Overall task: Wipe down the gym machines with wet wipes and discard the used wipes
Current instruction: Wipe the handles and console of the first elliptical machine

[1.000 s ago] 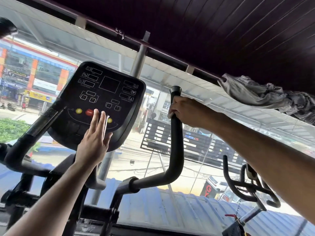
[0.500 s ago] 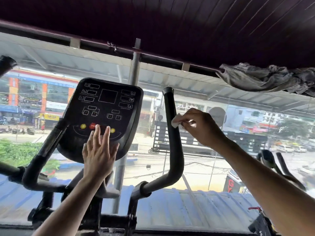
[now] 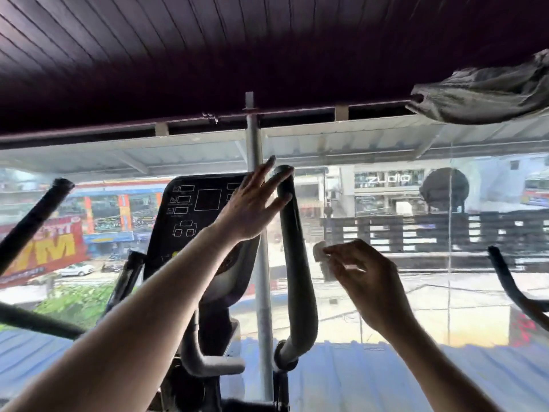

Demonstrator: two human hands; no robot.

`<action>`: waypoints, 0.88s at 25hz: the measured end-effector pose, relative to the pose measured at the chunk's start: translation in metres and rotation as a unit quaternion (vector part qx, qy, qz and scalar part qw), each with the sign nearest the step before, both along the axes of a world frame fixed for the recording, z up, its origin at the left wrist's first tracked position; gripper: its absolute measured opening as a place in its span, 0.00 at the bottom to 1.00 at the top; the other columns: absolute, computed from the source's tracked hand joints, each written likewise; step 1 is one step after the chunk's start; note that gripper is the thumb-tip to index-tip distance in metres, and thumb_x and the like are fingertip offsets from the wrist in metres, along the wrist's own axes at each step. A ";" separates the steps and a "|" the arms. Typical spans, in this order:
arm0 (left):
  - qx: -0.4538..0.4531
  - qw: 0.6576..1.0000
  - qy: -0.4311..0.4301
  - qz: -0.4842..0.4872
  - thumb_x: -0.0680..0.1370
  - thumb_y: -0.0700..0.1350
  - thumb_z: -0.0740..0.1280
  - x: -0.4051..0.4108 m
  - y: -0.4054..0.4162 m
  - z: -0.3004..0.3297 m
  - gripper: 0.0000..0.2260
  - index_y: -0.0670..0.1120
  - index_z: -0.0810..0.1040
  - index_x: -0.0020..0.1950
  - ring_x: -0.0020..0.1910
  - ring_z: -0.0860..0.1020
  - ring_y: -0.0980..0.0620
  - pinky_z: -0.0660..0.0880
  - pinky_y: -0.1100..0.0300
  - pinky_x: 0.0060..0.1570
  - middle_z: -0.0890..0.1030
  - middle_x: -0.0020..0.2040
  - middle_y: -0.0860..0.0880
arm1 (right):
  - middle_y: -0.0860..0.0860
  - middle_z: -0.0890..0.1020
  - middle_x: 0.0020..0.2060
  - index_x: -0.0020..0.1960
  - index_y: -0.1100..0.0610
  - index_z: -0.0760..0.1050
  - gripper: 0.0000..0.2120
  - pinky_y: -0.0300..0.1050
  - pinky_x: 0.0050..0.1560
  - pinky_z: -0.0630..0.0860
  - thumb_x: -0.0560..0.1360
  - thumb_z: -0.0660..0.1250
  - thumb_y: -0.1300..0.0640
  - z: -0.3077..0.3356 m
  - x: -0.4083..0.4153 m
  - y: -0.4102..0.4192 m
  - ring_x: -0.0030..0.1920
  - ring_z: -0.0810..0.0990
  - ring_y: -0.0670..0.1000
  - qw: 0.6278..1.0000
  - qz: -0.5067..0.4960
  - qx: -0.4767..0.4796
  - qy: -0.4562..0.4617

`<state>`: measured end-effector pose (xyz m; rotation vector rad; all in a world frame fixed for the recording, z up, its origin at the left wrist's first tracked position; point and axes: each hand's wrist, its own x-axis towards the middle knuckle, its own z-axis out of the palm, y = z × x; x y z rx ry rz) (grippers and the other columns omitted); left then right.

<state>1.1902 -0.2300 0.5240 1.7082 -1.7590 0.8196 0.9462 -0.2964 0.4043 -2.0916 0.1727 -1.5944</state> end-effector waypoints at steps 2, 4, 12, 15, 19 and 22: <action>0.058 0.997 -0.027 0.038 0.84 0.67 0.53 -0.004 -0.019 0.013 0.29 0.63 0.53 0.84 0.84 0.44 0.49 0.44 0.47 0.80 0.41 0.85 0.53 | 0.45 0.84 0.50 0.54 0.50 0.84 0.09 0.44 0.48 0.83 0.79 0.71 0.61 -0.013 0.003 -0.007 0.52 0.85 0.47 0.999 0.031 0.013 -0.001; 0.089 0.994 -0.037 0.046 0.82 0.69 0.51 -0.006 -0.032 0.018 0.31 0.62 0.55 0.84 0.84 0.42 0.50 0.44 0.45 0.82 0.40 0.85 0.55 | 0.43 0.83 0.51 0.54 0.48 0.84 0.08 0.40 0.47 0.82 0.80 0.71 0.60 -0.011 0.008 -0.015 0.53 0.85 0.46 0.999 0.050 0.009 -0.008; 0.077 0.993 -0.056 0.073 0.83 0.68 0.44 -0.003 -0.039 0.013 0.32 0.54 0.58 0.84 0.84 0.42 0.52 0.49 0.44 0.82 0.40 0.85 0.55 | 0.41 0.82 0.48 0.50 0.50 0.85 0.11 0.49 0.52 0.82 0.78 0.70 0.66 0.002 0.064 -0.016 0.52 0.83 0.44 0.987 0.093 0.076 -0.108; 0.079 0.994 -0.024 0.066 0.84 0.66 0.47 -0.006 -0.041 0.012 0.31 0.53 0.60 0.83 0.84 0.40 0.53 0.47 0.44 0.82 0.40 0.85 0.54 | 0.40 0.82 0.50 0.51 0.51 0.85 0.12 0.49 0.51 0.81 0.78 0.70 0.68 -0.031 0.048 -0.005 0.54 0.83 0.46 0.987 0.112 0.038 -0.104; 0.079 0.994 0.010 0.068 0.83 0.63 0.51 -0.014 -0.041 0.011 0.31 0.52 0.59 0.84 0.84 0.38 0.53 0.47 0.42 0.82 0.38 0.85 0.54 | 0.42 0.84 0.51 0.52 0.49 0.85 0.12 0.49 0.53 0.82 0.78 0.71 0.65 -0.046 0.028 -0.017 0.53 0.85 0.47 0.975 0.210 0.061 -0.050; 0.088 0.992 0.005 0.087 0.83 0.62 0.53 -0.023 -0.035 0.009 0.31 0.52 0.57 0.84 0.84 0.39 0.52 0.50 0.40 0.82 0.37 0.85 0.55 | 0.43 0.84 0.49 0.53 0.50 0.85 0.11 0.43 0.58 0.81 0.78 0.71 0.65 -0.028 0.039 -0.034 0.50 0.86 0.46 0.959 0.238 0.128 -0.082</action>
